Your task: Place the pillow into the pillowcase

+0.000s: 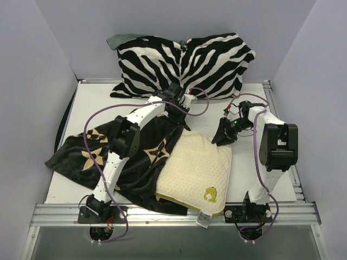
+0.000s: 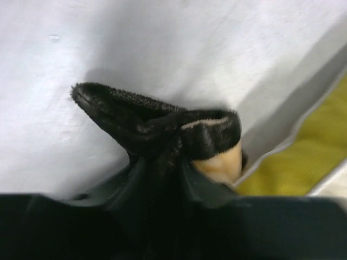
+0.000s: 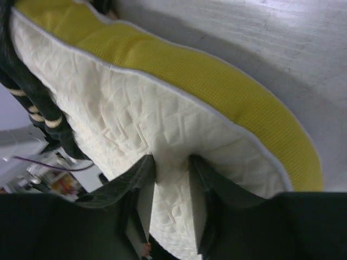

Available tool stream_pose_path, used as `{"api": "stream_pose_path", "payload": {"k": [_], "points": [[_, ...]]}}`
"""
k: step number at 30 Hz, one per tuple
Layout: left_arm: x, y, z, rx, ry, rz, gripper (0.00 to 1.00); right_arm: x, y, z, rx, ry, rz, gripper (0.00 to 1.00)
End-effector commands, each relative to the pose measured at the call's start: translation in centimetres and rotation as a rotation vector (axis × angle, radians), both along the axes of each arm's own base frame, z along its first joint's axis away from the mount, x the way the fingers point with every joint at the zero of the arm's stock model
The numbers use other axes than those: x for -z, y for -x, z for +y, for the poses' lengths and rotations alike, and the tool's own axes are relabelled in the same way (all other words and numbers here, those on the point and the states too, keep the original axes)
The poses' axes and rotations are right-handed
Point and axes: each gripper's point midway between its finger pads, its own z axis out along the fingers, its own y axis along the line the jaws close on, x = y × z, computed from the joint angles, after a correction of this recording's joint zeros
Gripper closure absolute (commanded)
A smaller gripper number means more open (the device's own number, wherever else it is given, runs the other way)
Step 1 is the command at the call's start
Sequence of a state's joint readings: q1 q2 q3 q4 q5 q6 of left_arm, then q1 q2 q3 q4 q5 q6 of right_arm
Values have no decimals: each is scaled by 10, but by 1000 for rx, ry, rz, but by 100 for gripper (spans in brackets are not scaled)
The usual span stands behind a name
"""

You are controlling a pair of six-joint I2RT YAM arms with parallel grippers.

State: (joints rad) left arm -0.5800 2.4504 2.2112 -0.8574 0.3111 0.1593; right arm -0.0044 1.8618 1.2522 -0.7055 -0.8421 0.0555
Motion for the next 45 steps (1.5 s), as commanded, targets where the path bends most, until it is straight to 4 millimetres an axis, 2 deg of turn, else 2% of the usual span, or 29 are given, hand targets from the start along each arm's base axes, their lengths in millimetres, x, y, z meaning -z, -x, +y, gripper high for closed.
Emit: {"api": "stream_pose_path", "payload": {"k": [1, 3, 4, 5, 6, 8, 9, 11, 13, 16, 18, 20, 21, 22, 23, 25, 26, 27, 28, 29, 30, 31, 32, 33, 34, 35, 39, 44, 45], "points": [[-20, 31, -42, 87, 202, 142, 81, -4, -1, 19, -6, -60, 35, 72], [-46, 36, -63, 90, 309, 166, 97, -11, -13, 31, -12, -77, -3, 83], [-67, 34, -83, 67, 399, 170, 100, -14, -20, 36, -16, -85, -33, 92], [-83, 36, -95, 74, 461, 169, 100, -20, -24, 42, -2, -101, -36, 96], [-117, 27, -111, 98, 559, 83, 100, -25, -31, 47, -1, -115, -70, 99], [-144, 34, -129, 67, 660, 105, 100, -37, -36, 52, 17, -132, -100, 100], [-175, 31, -140, 59, 755, 71, 100, -42, -39, 55, 24, -154, -122, 100], [-191, 38, -154, 64, 806, 68, 100, -54, -41, 57, 33, -169, -157, 100], [-191, 38, -163, 36, 816, 77, 100, -63, -44, 58, 45, -182, -181, 100], [-162, 22, -164, -65, 770, 54, 100, -69, -54, 50, 94, -181, -218, 100], [-146, -6, -151, -113, 737, -25, 100, -69, -64, 41, 109, -162, -250, 100], [-147, -34, -137, -148, 716, -117, 73, -69, -84, 24, 139, -113, -298, 100], [-166, -53, -124, -121, 702, -199, 58, -69, -93, 17, 143, -86, -329, 100], [-174, -59, -116, -98, 693, -221, 39, -64, -104, 10, 123, -49, -364, 94], [-186, -64, -107, -72, 690, -247, 26, -76, -121, 2, 108, 6, -439, 87], [-212, -65, -72, 4, 662, -272, 3, -79, -124, -6, 48, 66, -460, 56], [-217, -60, -60, 30, 652, -260, 3, -83, -125, -8, 34, 94, -478, 42], [-245, -45, -38, 73, 649, -287, 2, -87, -119, -7, 9, 109, -485, 32], [-220, -44, -10, 43, 608, -220, 3, -99, -113, -6, -19, 129, -527, 13], [-226, -33, 6, 59, 618, -200, 3, -99, -101, 7, -110, 143, -565, 9], [-254, -16, 27, 83, 622, -258, 3, -90, -83, 11, -166, 176, -548, 4], [-255, -15, 53, 53, 614, -262, 3, -100, -68, 18, -217, 192, -592, 3], [-251, 6, 71, 33, 600, -240, 3, -97, -48, 40, -341, 199, -630, 3], [-252, 14, 84, 25, 596, -246, 3, -79, -27, 42, -404, 241, -602, 2], [-252, 15, 107, -15, 590, -251, 3, -84, -11, 51, -467, 259, -647, 2], [-248, 34, 120, -35, 583, -237, 3, -79, 1, 57, -535, 284, -664, 1], [-244, 65, 165, -121, 568, -253, 3, -48, 58, 90, -828, 361, -699, 0], [-251, 105, 191, -127, 537, -310, 3, -14, 73, 107, -947, 443, -651, 0], [-242, 115, 194, -113, 518, -301, 3, -8, 72, 110, -957, 454, -643, 0]]}}
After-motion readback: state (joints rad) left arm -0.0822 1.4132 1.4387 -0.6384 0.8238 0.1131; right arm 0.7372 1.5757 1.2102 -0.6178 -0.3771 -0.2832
